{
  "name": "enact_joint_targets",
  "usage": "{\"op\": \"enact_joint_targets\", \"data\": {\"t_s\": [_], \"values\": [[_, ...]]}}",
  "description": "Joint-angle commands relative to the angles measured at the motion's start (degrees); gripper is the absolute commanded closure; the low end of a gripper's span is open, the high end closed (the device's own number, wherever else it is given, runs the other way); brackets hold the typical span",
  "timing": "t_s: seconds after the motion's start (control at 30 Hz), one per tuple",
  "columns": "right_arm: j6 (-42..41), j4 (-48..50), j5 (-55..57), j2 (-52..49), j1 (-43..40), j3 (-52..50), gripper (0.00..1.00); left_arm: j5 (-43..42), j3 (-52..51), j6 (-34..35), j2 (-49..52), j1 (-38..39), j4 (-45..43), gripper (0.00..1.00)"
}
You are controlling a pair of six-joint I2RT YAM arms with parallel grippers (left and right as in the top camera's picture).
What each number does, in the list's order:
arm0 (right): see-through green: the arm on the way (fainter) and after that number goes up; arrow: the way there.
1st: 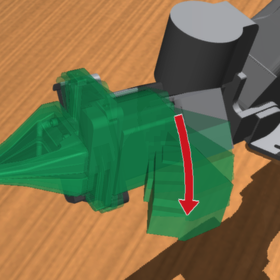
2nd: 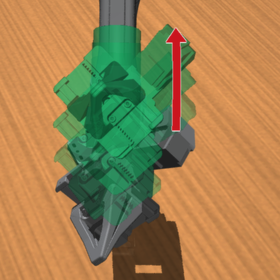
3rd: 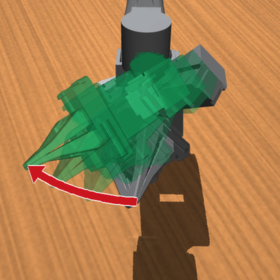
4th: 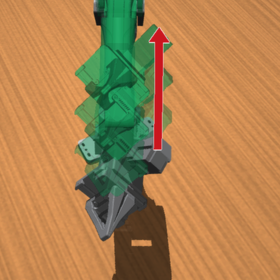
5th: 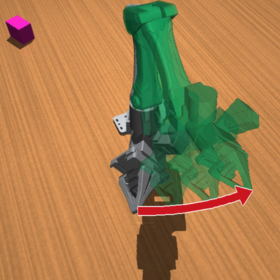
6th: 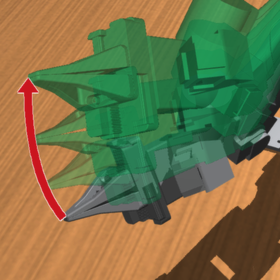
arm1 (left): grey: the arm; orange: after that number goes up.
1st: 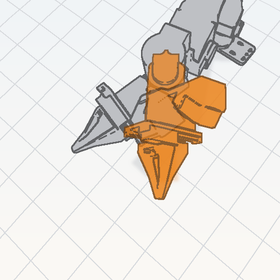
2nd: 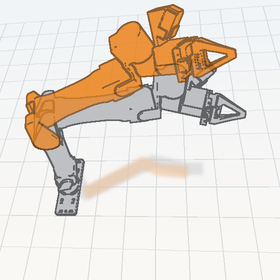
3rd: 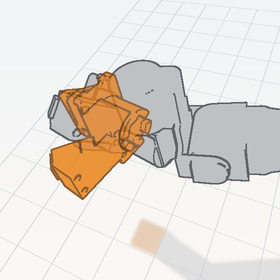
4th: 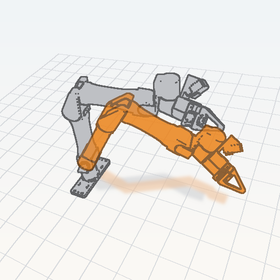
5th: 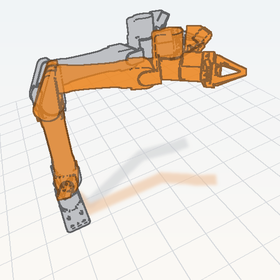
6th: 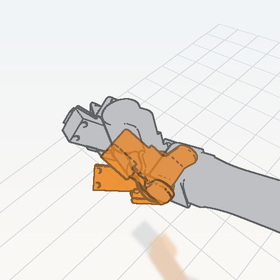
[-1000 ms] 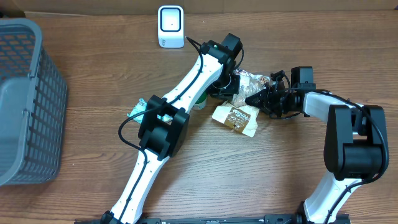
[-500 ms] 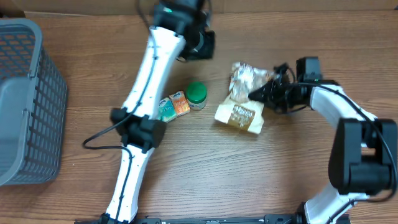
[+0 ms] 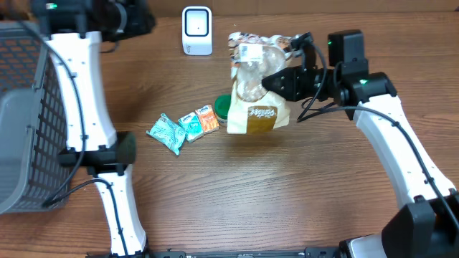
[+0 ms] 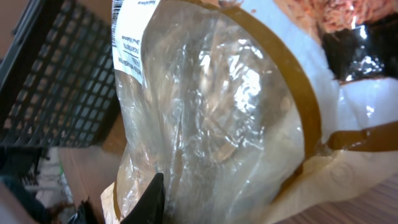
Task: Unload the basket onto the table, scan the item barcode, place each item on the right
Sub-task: 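Hold the bag's label up to the barcode scanner with the right gripper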
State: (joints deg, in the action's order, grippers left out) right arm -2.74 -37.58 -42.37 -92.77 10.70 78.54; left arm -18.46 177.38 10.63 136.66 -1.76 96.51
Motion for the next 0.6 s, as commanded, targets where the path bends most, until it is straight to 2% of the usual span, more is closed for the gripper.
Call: {"op": "enact_joint_targets", "data": {"t_s": [0.0,0.17,0.37,0.57], "values": [[1.9,-1.9,2.3,4.1,3.6,3.8,0.96,-1.3,-0.8,-1.9,-0.8,-4.9,0.3,0.44],[1.9,-9.9,7.6,5.6,7.6,9.5,0.96,-2.4,-2.3,-3.3,-0.8,-8.1,0.3,0.42],[1.9,-13.0,9.3,5.7,7.9,11.2,0.96,-2.1,-9.6,-3.4,-4.6,-8.1,0.3,0.42],[2.9,-13.7,10.2,5.7,8.0,11.2,0.96,6.8,-23.5,-3.4,-16.3,-9.2,0.3,0.39]]}}
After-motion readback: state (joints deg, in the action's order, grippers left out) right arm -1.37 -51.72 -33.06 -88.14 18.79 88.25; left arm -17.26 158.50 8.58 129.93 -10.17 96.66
